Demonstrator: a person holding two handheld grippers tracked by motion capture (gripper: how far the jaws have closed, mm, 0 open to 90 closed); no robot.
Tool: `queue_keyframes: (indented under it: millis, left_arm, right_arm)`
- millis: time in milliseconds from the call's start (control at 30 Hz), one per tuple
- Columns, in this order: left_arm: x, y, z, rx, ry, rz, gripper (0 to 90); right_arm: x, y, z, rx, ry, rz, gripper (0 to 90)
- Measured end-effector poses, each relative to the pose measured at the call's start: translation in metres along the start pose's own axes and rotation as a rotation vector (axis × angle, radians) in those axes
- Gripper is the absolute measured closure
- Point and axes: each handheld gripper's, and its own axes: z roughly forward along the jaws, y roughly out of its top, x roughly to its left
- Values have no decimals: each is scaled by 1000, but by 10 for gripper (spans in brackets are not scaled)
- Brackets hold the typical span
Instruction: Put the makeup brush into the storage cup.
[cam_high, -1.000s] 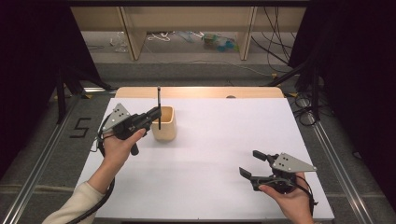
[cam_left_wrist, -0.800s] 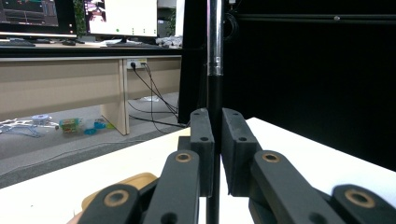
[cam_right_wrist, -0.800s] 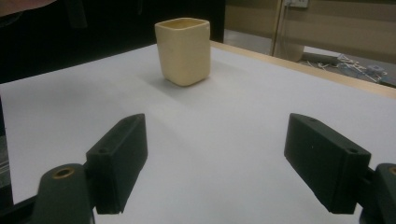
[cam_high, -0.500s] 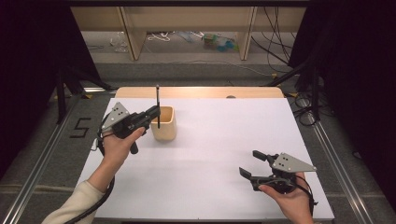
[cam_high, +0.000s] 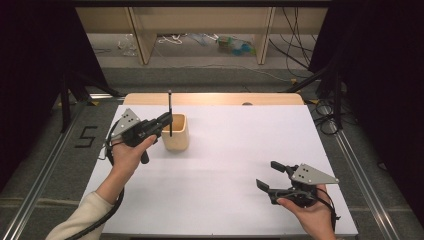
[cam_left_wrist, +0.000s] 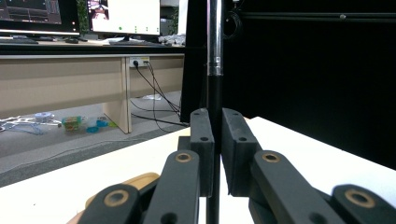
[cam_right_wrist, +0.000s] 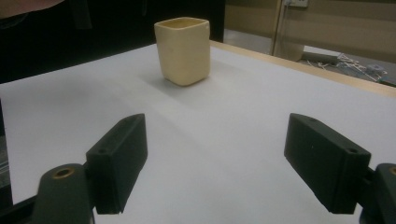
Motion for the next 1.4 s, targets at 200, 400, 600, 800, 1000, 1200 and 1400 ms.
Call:
queue_keyframes:
  millis: [200, 400, 600, 800, 1000, 1200, 1400]
  left_arm:
    - [1, 0, 2, -3, 2, -3, 836]
    - [2, 1, 3, -5, 5, -3, 836]
    - [4, 2, 3, -5, 9, -1, 837]
    - [5, 3, 4, -8, 11, 1, 837]
    - [6, 3, 5, -8, 13, -4, 837]
    - [7, 4, 6, -10, 15, 0, 836]
    - [7, 4, 8, -10, 17, -6, 836]
  right_arm:
    - [0, 0, 0, 5, -5, 0, 225]
    - [0, 0, -1, 9, -5, 3, 225]
    - [1, 0, -1, 18, -2, 17, 225]
    - [1, 1, -3, 41, -8, 17, 224]
    - [2, 0, 0, 5, 9, 30, 224]
    - [1, 0, -1, 15, 9, 28, 224]
    - [1, -1, 0, 3, 7, 30, 223]
